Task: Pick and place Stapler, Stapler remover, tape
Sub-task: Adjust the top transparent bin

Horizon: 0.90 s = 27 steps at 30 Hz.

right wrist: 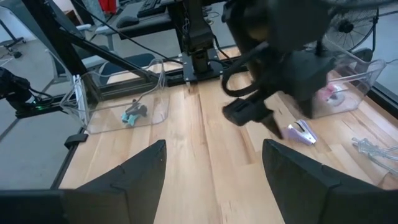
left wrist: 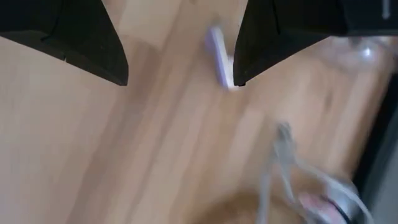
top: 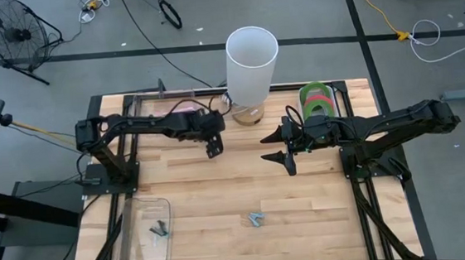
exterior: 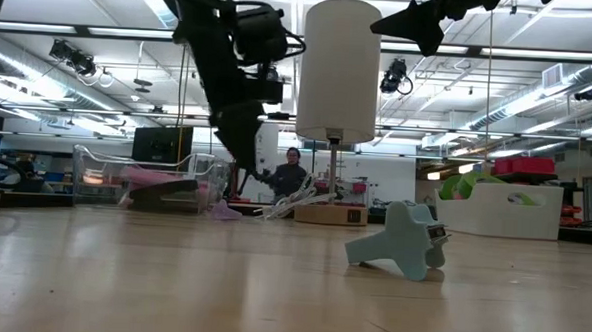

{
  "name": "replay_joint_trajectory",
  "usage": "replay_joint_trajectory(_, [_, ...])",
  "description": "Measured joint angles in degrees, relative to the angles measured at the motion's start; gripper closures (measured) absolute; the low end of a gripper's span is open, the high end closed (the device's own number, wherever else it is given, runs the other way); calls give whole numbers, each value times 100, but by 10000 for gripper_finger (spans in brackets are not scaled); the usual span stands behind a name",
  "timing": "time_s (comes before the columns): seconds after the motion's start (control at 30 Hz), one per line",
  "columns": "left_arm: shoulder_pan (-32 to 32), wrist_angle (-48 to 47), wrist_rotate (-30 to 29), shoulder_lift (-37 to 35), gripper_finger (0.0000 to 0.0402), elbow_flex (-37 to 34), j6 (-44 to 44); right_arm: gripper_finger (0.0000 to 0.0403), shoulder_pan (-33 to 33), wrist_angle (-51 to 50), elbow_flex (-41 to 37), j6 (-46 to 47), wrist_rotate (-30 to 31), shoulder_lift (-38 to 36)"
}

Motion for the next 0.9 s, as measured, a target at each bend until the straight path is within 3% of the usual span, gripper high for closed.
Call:
replay_joint_trajectory(0.23, [-185,-1399,188,0,114,-2,-78,140,0,-2,1,-2,0,0])
replay_joint_trajectory(0.33, [-165,-1551,244,-7,136,-123,76,140,0,-4,2,-5,0,0])
replay_joint_trajectory(0.8, [852,-1203,283,-7,383,-304,71,140,0,-7,0,-2,2,0])
replay_joint_trajectory(0.9, [1025,-1219,283,-7,394,-304,78,140,0,-9,0,22,2,0])
